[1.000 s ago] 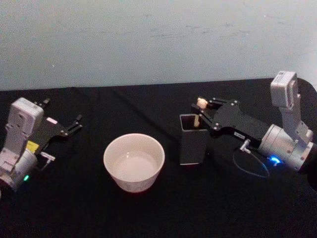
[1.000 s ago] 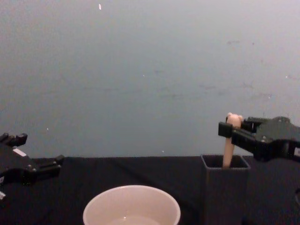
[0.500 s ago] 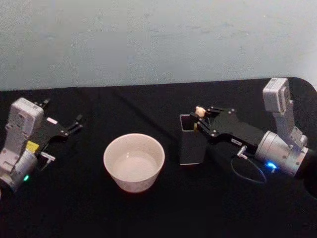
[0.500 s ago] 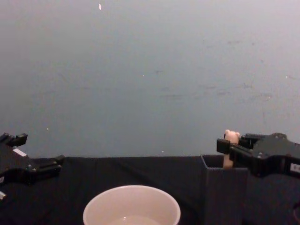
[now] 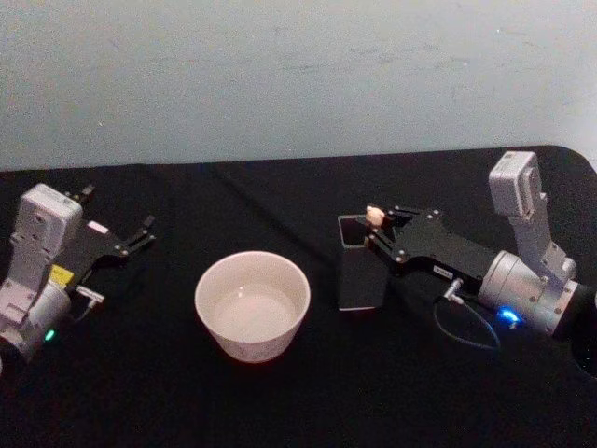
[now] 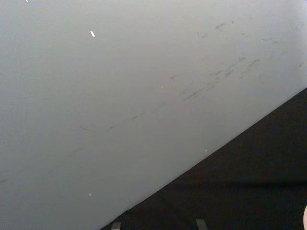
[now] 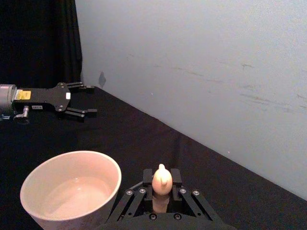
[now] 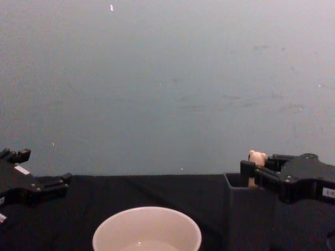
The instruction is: Pick up the stirring spoon with one hand, stir inside the cup, then place it back in its original position.
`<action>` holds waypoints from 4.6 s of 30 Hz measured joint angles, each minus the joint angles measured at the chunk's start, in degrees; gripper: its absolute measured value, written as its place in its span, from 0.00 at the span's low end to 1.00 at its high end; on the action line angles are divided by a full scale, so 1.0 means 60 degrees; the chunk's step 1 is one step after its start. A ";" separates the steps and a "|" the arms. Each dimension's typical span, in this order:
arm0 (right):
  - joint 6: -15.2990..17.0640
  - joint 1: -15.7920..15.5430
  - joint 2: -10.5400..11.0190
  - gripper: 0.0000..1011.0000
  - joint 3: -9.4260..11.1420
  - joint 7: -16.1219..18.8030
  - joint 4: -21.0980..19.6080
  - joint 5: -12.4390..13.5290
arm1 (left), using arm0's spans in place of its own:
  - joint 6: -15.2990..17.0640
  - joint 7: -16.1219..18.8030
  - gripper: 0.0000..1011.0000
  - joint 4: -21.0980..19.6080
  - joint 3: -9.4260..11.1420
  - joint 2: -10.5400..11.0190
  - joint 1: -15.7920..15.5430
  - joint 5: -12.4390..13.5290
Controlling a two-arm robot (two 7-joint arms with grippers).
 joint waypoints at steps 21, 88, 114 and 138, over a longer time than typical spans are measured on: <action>0.0000 0.0001 0.0001 0.67 0.0018 0.0018 0.0001 0.0010 | 0.0000 0.0000 0.99 0.0000 0.0000 0.0000 0.0000 0.0000; 0.0735 -0.0133 -0.1419 0.99 0.1506 -0.3460 0.1000 -0.1239 | 0.0000 0.0000 0.99 0.0000 -0.0001 0.0000 -0.0001 -0.0001; 0.0698 -0.0147 -0.1404 0.99 0.1518 -0.3499 0.0945 -0.1201 | 0.0000 0.0000 0.99 -0.0001 0.0000 0.0000 -0.0001 0.0000; 0.0694 -0.0147 -0.1404 0.99 0.1518 -0.3500 0.0943 -0.1197 | 0.0000 0.0000 0.99 0.0000 0.0000 0.0000 0.0000 0.0000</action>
